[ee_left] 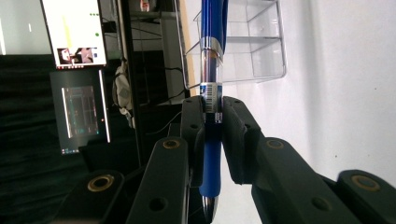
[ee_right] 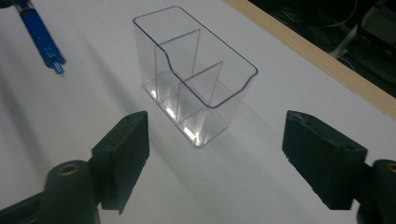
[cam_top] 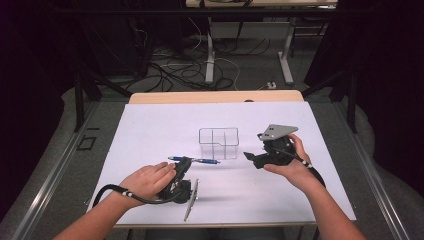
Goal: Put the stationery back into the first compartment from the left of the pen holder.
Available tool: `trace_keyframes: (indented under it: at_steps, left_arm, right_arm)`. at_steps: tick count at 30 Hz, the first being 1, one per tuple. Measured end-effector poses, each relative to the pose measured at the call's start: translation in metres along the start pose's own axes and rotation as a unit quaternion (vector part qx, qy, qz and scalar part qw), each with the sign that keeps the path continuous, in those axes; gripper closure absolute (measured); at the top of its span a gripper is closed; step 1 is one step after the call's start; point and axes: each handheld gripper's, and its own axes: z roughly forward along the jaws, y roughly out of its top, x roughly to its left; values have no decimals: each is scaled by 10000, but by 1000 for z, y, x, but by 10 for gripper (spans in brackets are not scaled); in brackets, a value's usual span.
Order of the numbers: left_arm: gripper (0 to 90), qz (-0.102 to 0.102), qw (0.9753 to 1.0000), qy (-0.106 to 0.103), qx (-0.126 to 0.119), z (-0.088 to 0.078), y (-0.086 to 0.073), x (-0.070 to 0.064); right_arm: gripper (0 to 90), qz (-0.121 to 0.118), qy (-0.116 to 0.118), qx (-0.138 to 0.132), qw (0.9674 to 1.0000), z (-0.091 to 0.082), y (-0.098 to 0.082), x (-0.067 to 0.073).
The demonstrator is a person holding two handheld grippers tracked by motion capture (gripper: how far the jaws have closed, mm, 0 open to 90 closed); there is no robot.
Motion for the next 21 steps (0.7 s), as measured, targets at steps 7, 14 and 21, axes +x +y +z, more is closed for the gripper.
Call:
trace_keyframes:
  at_steps: [7,14,21]
  left_arm:
    - [793,222,9997,-135,-3,0,7,0]
    - [793,308,9994,-94,-98,-2,15,-3]
    - [793,534,9985,-138,-34,-2,23,-6]
  right_arm:
    - [426,-639,266,251,9973,0,20,13]
    - [459,-1213,472,534,9901,6,31,29]
    - [505,-1375,820,716,9845,10,43,45]
